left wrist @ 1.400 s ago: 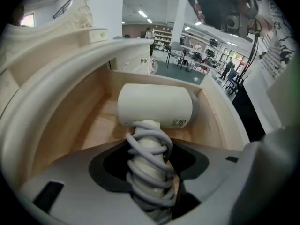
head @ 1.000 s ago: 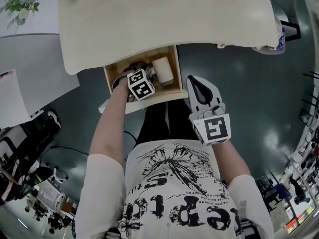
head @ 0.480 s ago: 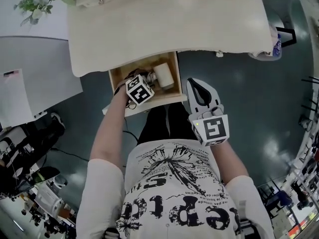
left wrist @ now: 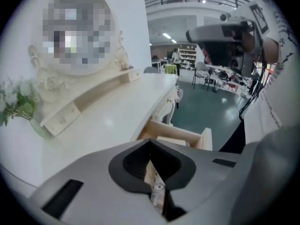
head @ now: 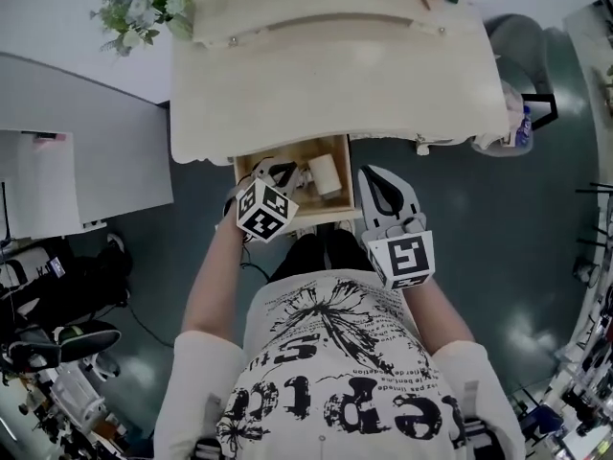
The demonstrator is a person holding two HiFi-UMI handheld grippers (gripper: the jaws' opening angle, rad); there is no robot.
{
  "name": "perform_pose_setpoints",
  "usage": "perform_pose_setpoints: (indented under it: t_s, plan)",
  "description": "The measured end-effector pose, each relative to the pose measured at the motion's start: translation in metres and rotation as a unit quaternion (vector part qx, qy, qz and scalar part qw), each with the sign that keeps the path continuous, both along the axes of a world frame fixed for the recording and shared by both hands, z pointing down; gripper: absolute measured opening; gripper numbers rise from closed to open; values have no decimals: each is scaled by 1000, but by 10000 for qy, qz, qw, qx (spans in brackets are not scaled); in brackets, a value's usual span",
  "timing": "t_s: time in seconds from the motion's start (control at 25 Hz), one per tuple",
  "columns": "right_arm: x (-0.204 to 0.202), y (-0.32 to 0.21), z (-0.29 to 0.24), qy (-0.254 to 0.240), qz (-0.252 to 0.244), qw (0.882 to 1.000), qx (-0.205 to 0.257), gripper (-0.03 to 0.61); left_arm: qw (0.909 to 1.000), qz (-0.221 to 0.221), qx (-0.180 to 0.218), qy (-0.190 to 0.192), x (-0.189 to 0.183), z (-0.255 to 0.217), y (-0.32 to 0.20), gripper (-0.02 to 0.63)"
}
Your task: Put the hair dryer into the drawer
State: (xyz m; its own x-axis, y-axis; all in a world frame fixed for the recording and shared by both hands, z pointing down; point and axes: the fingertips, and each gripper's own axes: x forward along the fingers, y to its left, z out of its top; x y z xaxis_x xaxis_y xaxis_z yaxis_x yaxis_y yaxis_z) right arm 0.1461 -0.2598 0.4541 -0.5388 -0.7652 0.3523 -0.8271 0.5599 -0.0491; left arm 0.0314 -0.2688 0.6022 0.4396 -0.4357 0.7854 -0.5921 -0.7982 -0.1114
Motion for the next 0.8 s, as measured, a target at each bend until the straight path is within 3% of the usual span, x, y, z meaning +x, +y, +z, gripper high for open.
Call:
perform_pose_setpoints:
  t_s: [0.2, 0.4, 0.56, 0.72, 0.8]
  plan:
    - [-13, -6, -24, -86, -201, 9994, 273, 17, 9901, -540, 1116, 663, 3, -85, -16, 21]
    - [-26, -16, -53, -231, -379, 9973, 583, 17, 9597, -1174, 2238, 1229, -7, -167, -24, 21]
    - [-32, -23, -75, -404, -411, 9948, 845, 17, 9364, -1658, 2591, 1689, -20, -209, -22, 21]
    - [-41, -27, -91, -503, -537, 9918, 1042, 17, 9035, -2306, 2831, 2245, -42, -241, -16, 21]
    - [-43, -28, -97, -526, -607, 9907, 1096, 17, 8912, -2529, 2867, 2440, -47, -249, -11, 21]
